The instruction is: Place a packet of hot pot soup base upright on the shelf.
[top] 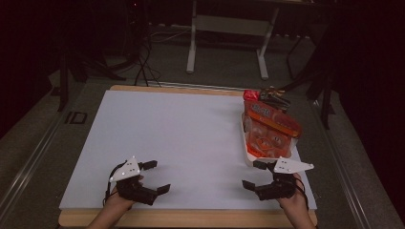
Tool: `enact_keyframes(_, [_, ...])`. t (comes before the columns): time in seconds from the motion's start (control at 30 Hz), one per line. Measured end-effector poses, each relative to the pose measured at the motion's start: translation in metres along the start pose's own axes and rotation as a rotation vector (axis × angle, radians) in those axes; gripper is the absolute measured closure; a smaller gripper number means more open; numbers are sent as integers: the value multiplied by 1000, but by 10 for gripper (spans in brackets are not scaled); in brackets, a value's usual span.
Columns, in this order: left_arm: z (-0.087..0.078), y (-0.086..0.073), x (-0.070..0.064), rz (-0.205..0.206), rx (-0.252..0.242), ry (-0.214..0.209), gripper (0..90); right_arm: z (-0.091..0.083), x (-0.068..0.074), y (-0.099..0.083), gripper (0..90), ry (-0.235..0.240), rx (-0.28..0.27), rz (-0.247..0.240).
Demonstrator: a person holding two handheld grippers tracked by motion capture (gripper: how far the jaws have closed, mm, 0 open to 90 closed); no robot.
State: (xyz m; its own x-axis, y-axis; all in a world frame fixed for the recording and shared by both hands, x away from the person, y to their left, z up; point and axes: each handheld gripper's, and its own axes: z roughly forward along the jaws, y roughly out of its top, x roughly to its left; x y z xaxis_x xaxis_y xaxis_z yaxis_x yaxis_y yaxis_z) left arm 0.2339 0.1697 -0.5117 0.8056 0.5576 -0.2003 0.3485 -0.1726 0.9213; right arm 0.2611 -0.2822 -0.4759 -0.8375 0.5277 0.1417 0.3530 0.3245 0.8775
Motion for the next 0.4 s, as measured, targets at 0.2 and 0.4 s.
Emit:
enact_keyframes(0.2, [0,0,0,5,4,2,24,1,0,0,129,0,1,-2])
enact_keyframes(0.4, [1,0,0,3,4,0,24,2,-1,-1,129,-2,8,-2])
